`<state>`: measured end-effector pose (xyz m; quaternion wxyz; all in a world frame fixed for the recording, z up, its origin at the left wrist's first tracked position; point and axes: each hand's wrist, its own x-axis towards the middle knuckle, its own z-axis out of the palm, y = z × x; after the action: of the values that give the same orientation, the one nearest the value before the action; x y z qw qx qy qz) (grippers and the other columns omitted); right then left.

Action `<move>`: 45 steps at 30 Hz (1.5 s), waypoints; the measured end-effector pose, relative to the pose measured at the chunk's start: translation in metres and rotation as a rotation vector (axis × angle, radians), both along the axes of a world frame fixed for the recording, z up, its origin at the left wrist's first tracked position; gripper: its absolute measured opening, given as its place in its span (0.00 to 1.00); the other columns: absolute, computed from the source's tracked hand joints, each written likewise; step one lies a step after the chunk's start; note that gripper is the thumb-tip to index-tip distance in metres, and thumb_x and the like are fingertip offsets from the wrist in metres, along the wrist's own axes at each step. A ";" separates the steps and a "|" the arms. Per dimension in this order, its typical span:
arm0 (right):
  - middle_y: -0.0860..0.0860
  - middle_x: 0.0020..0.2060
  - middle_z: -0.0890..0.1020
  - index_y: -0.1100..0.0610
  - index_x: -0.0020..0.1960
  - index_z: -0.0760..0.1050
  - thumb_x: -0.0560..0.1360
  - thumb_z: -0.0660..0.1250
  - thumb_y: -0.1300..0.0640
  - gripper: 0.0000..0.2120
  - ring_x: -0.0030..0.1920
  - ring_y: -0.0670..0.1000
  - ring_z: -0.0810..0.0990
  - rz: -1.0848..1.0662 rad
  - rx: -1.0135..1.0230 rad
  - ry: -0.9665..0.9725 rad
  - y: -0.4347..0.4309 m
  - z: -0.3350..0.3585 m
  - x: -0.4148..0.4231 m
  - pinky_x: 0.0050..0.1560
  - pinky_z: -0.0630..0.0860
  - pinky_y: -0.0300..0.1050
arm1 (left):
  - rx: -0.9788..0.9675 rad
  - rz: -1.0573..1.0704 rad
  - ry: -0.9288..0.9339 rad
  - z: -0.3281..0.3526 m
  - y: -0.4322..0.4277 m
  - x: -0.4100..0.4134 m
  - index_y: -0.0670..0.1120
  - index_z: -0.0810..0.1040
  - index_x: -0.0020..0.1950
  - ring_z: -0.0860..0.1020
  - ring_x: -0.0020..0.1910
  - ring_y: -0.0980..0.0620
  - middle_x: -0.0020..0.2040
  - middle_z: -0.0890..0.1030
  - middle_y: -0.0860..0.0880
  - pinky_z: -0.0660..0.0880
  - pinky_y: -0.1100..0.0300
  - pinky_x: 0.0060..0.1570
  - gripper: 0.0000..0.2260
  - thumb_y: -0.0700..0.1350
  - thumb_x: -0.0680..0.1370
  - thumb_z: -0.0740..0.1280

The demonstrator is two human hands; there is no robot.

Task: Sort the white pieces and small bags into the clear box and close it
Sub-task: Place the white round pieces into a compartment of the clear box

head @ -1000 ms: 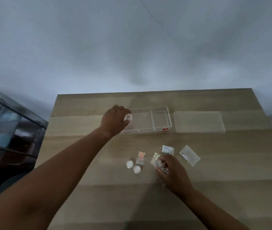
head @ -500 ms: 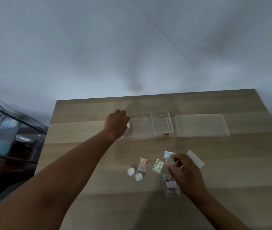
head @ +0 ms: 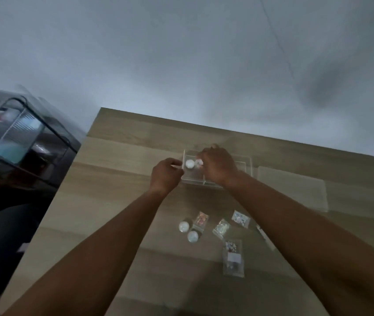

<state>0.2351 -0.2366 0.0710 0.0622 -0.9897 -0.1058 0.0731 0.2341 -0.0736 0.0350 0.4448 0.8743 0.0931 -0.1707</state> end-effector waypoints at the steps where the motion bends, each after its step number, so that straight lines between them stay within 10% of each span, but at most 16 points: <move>1: 0.54 0.49 0.84 0.56 0.50 0.80 0.74 0.66 0.58 0.07 0.54 0.58 0.76 0.019 -0.075 0.013 0.003 -0.002 0.005 0.49 0.74 0.49 | -0.030 0.027 0.016 -0.001 0.000 0.000 0.46 0.82 0.58 0.85 0.46 0.44 0.49 0.86 0.42 0.83 0.48 0.50 0.13 0.41 0.73 0.70; 8: 0.57 0.48 0.84 0.58 0.47 0.81 0.75 0.63 0.62 0.08 0.51 0.59 0.79 0.002 -0.257 0.006 0.017 -0.011 0.014 0.48 0.74 0.49 | -0.116 0.103 0.066 0.001 -0.002 -0.001 0.46 0.82 0.56 0.84 0.34 0.48 0.40 0.85 0.44 0.84 0.53 0.41 0.11 0.40 0.73 0.70; 15: 0.56 0.48 0.82 0.57 0.53 0.79 0.75 0.63 0.58 0.09 0.49 0.58 0.78 -0.126 0.204 -0.120 0.013 0.000 -0.032 0.45 0.73 0.48 | -0.131 0.083 0.090 0.003 0.002 -0.002 0.46 0.81 0.55 0.85 0.37 0.45 0.45 0.86 0.41 0.84 0.51 0.41 0.10 0.42 0.74 0.71; 21: 0.55 0.48 0.84 0.56 0.53 0.80 0.73 0.65 0.56 0.10 0.49 0.55 0.81 -0.243 0.447 0.294 0.015 -0.006 -0.117 0.48 0.72 0.44 | -0.042 -0.046 0.018 0.004 0.024 -0.034 0.48 0.80 0.49 0.83 0.39 0.49 0.44 0.85 0.48 0.78 0.55 0.44 0.10 0.54 0.75 0.70; 25: 0.56 0.54 0.79 0.55 0.58 0.77 0.72 0.67 0.54 0.15 0.55 0.56 0.78 -0.280 0.414 0.367 0.019 -0.028 -0.162 0.50 0.70 0.42 | 0.013 -0.344 0.006 -0.006 0.045 -0.084 0.48 0.83 0.50 0.83 0.48 0.50 0.47 0.85 0.51 0.74 0.63 0.48 0.06 0.43 0.74 0.71; 31: 0.57 0.59 0.73 0.52 0.63 0.74 0.71 0.69 0.56 0.21 0.60 0.57 0.74 -0.261 0.443 0.280 0.026 -0.039 -0.188 0.60 0.73 0.48 | 0.113 -0.672 -0.046 -0.012 0.054 -0.118 0.48 0.78 0.65 0.78 0.57 0.47 0.58 0.79 0.45 0.74 0.59 0.56 0.24 0.38 0.69 0.71; 45: 0.54 0.51 0.77 0.56 0.55 0.74 0.73 0.65 0.51 0.14 0.51 0.54 0.77 -0.279 0.424 0.073 0.016 -0.049 -0.198 0.48 0.75 0.48 | 0.291 -0.596 -0.290 0.011 0.042 -0.084 0.50 0.81 0.55 0.82 0.48 0.48 0.50 0.83 0.48 0.77 0.55 0.49 0.10 0.50 0.75 0.69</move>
<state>0.0375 -0.2203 0.0216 0.2818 -0.9563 0.0210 0.0755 0.1500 -0.0321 0.0462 0.2551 0.9323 -0.2067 -0.1519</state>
